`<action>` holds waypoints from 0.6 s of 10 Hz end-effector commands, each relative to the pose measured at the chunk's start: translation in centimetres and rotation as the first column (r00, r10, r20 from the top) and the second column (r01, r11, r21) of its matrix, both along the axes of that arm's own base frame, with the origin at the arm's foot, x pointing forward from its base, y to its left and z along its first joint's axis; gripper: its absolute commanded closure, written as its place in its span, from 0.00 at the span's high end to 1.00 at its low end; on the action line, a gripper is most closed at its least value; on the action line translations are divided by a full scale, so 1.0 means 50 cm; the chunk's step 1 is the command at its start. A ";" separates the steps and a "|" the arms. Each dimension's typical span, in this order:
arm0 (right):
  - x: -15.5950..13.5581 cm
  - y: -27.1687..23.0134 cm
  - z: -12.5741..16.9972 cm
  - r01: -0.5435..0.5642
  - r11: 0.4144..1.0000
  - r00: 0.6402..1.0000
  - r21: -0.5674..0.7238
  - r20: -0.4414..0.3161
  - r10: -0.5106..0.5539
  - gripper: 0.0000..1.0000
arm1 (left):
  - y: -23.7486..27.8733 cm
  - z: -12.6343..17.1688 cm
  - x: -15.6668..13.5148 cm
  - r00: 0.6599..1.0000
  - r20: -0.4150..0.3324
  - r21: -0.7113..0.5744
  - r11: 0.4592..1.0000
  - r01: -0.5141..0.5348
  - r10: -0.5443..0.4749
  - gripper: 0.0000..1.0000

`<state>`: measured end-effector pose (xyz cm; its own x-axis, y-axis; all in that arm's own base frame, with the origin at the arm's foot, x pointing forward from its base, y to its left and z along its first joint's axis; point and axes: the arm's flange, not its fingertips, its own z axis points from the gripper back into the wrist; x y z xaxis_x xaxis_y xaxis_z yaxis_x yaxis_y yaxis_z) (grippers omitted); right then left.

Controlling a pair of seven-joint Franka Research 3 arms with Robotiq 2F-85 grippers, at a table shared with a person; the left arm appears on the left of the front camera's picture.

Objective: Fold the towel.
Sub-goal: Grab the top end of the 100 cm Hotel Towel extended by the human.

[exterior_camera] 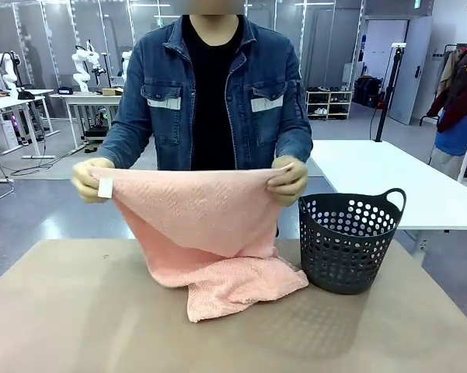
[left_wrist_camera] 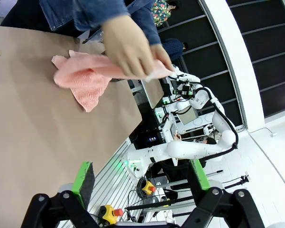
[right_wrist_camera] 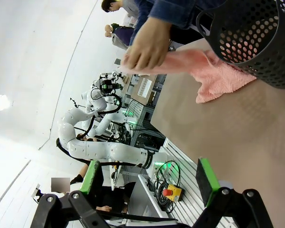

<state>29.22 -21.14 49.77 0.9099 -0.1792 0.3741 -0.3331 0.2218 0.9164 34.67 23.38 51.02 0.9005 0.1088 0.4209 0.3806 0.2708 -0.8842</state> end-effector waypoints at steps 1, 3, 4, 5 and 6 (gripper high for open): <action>0.002 -0.002 0.007 0.001 1.000 1.000 0.014 0.007 -0.001 1.00 | 0.001 -0.004 -0.003 1.000 0.009 -0.009 1.000 0.015 -0.015 1.00; 0.002 -0.002 0.007 0.001 1.000 1.000 0.014 0.007 -0.001 1.00 | 0.001 -0.004 -0.003 1.000 0.009 -0.009 1.000 0.015 -0.015 1.00; 0.000 0.000 0.000 0.000 1.000 1.000 0.000 0.000 0.000 1.00 | 0.000 0.000 0.000 1.000 0.000 0.000 1.000 0.000 0.000 1.00; -0.013 0.009 0.060 -0.021 0.991 0.994 -0.130 0.106 0.035 1.00 | -0.011 0.079 -0.011 0.991 0.123 0.161 0.986 0.037 -0.057 1.00; -0.028 0.029 0.123 -0.025 0.960 0.973 -0.278 0.214 0.087 1.00 | -0.030 0.167 -0.027 0.967 0.224 0.336 0.941 0.041 -0.122 1.00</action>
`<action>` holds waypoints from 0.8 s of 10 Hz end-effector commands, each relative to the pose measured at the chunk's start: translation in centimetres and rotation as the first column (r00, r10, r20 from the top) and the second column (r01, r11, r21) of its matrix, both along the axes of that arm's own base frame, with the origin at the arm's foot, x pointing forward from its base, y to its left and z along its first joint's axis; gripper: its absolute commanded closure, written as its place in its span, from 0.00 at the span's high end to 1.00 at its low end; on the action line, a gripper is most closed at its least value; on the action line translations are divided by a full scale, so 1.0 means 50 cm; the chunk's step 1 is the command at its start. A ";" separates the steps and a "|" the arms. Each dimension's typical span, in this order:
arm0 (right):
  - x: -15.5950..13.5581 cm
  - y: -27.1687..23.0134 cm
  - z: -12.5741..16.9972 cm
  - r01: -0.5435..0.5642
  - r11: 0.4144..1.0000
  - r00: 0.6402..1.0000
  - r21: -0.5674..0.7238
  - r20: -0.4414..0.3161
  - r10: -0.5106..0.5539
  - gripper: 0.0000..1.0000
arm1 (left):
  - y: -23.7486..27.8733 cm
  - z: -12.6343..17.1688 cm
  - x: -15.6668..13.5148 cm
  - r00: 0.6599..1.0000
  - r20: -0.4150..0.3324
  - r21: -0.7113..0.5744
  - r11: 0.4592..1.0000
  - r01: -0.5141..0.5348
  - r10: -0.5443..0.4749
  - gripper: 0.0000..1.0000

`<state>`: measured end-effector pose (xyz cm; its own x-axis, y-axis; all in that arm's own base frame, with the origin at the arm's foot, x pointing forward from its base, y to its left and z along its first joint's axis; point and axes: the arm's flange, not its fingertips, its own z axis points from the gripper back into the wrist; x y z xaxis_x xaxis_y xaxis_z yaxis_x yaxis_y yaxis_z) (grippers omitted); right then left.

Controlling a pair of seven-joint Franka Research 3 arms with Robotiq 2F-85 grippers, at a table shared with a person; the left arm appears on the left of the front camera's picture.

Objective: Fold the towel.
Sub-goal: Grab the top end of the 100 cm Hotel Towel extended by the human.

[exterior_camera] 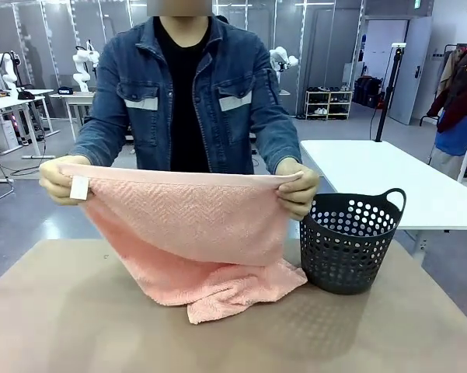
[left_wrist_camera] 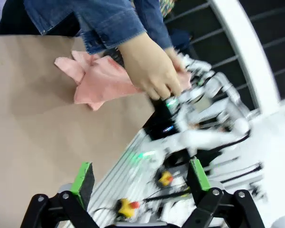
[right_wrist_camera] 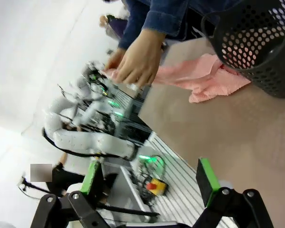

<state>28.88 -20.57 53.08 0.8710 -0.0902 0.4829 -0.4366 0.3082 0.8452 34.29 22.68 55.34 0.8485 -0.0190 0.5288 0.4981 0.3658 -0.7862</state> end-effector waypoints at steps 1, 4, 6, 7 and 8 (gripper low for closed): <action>-0.031 0.043 0.106 -0.025 0.957 0.975 -0.288 0.206 0.088 1.00 | -0.041 0.144 -0.028 0.977 0.198 0.310 0.951 0.017 -0.082 1.00; -0.041 0.155 0.235 -0.030 0.818 0.904 -0.574 0.333 0.267 1.00 | -0.141 0.266 -0.043 0.911 0.291 0.592 0.803 0.069 -0.293 1.00; -0.058 0.256 0.300 -0.026 0.713 0.826 -0.701 0.387 0.410 1.00 | -0.228 0.329 -0.063 0.823 0.346 0.742 0.668 0.053 -0.450 1.00; -0.071 0.313 0.334 -0.017 0.667 0.785 -0.745 0.402 0.470 1.00 | -0.279 0.357 -0.077 0.772 0.354 0.806 0.592 0.036 -0.528 1.00; -0.086 0.371 0.360 -0.013 0.628 0.744 -0.778 0.412 0.527 1.00 | -0.325 0.376 -0.090 0.732 0.353 0.834 0.550 0.037 -0.584 1.00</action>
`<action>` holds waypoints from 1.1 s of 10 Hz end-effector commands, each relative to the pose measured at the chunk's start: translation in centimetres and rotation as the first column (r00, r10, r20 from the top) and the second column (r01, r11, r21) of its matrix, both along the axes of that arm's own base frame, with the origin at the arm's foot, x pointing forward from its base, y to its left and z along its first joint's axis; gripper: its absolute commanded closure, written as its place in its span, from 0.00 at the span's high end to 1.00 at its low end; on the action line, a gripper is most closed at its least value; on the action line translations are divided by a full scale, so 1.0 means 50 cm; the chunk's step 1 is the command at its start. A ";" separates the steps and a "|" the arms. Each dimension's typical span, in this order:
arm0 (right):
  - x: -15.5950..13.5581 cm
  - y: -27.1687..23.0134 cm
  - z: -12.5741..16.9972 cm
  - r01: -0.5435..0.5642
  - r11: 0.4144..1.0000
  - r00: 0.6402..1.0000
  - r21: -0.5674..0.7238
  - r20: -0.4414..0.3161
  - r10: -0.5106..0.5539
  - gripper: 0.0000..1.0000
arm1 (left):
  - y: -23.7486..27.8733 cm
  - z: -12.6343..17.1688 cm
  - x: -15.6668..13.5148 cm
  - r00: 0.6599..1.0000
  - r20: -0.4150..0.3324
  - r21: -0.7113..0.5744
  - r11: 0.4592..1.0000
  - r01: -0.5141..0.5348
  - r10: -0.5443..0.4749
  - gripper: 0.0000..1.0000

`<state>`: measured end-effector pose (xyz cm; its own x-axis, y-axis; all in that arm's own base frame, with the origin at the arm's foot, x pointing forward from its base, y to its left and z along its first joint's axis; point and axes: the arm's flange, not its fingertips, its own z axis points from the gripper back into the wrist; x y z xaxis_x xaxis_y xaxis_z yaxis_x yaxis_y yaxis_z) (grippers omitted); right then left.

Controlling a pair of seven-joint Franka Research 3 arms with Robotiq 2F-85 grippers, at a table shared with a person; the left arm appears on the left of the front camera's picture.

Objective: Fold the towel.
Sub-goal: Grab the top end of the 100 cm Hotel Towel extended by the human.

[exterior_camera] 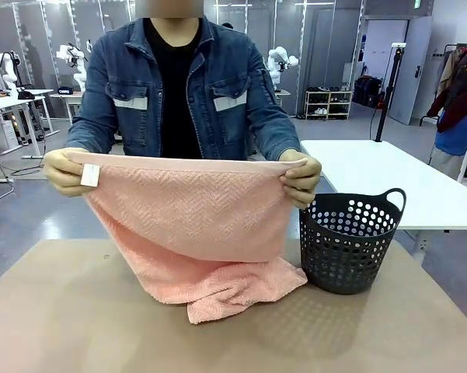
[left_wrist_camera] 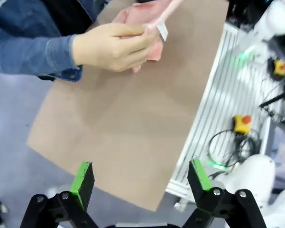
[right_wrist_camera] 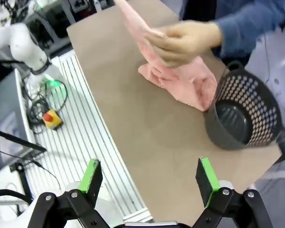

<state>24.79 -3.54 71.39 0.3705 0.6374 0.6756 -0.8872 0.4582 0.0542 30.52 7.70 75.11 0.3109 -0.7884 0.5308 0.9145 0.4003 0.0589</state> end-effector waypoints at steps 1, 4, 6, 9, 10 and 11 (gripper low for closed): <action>-0.012 0.076 0.009 -0.034 0.993 0.995 -0.116 0.090 0.045 1.00 | -0.075 -0.008 -0.031 0.991 0.117 0.121 0.991 0.056 -0.070 1.00; -0.022 0.177 0.035 -0.074 0.972 0.986 -0.225 0.127 0.105 1.00 | -0.164 0.009 -0.053 0.974 0.159 0.204 0.971 0.125 -0.159 1.00; -0.033 0.176 0.042 -0.106 0.972 0.981 -0.209 0.136 0.137 1.00 | -0.168 0.035 -0.061 0.975 0.143 0.190 0.971 0.143 -0.172 1.00; -0.033 0.176 0.042 -0.106 0.972 0.981 -0.209 0.136 0.137 1.00 | -0.168 0.035 -0.061 0.975 0.143 0.190 0.971 0.143 -0.172 1.00; -0.033 0.176 0.042 -0.106 0.972 0.981 -0.209 0.136 0.137 1.00 | -0.168 0.035 -0.061 0.975 0.143 0.190 0.971 0.143 -0.172 1.00; -0.033 0.176 0.042 -0.106 0.972 0.981 -0.209 0.136 0.137 1.00 | -0.168 0.035 -0.061 0.975 0.143 0.190 0.971 0.143 -0.172 1.00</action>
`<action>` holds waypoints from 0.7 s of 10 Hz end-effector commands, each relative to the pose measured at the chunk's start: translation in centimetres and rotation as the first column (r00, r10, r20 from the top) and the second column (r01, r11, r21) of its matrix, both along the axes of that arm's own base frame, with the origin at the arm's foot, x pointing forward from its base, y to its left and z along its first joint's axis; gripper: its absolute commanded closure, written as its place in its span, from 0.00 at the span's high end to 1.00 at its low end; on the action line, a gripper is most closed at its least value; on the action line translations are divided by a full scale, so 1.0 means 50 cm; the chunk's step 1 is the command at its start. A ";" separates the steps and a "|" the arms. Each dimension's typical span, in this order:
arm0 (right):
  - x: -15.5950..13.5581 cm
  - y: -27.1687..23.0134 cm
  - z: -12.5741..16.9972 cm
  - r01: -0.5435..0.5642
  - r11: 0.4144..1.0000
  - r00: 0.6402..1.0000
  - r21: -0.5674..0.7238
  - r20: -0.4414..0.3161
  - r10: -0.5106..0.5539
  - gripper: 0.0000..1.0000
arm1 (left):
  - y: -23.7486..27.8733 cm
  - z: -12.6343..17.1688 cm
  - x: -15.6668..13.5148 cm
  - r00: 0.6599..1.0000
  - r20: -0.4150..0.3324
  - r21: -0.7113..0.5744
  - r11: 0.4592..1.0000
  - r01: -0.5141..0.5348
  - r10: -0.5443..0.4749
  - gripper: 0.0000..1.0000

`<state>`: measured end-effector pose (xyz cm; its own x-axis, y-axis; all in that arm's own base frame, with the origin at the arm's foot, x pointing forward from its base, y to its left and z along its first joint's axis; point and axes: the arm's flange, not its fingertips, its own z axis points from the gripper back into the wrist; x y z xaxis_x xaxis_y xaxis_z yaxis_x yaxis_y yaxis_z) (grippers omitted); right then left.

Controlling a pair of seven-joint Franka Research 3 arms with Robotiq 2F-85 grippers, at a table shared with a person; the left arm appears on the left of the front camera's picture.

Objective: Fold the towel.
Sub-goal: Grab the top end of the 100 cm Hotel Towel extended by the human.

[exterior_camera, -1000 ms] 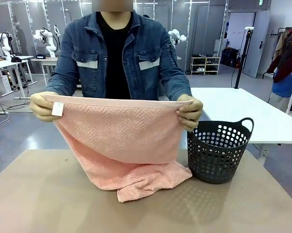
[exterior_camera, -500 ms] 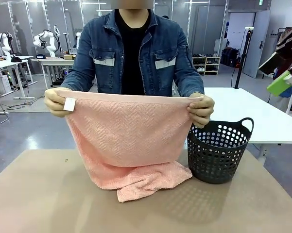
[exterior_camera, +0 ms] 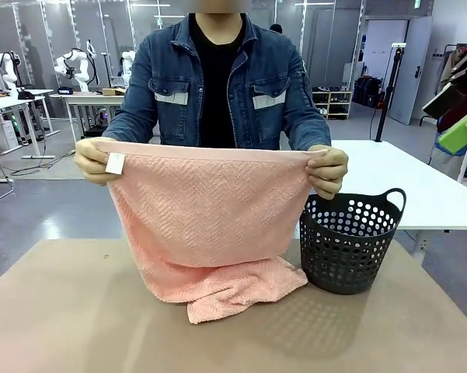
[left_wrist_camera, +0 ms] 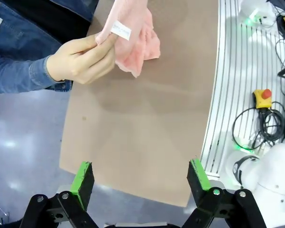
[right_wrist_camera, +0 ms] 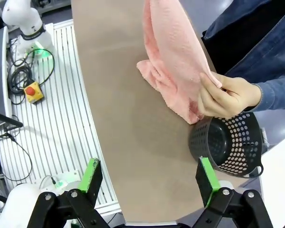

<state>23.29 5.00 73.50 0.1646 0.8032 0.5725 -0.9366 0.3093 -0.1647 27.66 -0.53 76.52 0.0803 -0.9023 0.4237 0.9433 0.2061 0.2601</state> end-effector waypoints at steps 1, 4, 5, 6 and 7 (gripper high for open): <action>-0.003 0.005 0.000 0.027 1.000 1.000 -0.001 -0.001 -0.027 1.00 | 0.000 0.000 0.000 1.000 0.000 0.000 1.000 0.000 0.000 1.00; 0.011 0.098 0.020 -0.035 0.996 0.999 -0.084 0.007 0.035 1.00 | -0.164 0.068 -0.007 0.988 0.101 0.226 0.970 0.091 -0.116 1.00; 0.012 0.132 0.028 -0.054 0.995 0.999 -0.087 0.002 0.054 1.00 | -0.201 0.077 -0.012 0.984 0.109 0.248 0.962 0.112 -0.142 1.00; 0.013 0.176 0.033 -0.083 0.989 0.997 -0.122 -0.010 0.082 1.00 | -0.236 0.086 -0.013 0.977 0.114 0.273 0.951 0.143 -0.180 1.00; 0.017 0.227 0.032 -0.126 0.979 0.992 -0.162 -0.015 0.125 1.00 | -0.274 0.088 -0.004 0.976 0.110 0.313 0.938 0.147 -0.190 1.00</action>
<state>23.25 15.11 74.36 0.0550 0.8789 0.4738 -0.9668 0.1655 -0.1949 26.15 -14.09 80.39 -0.1454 -0.9760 0.1620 0.9132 -0.0694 0.4015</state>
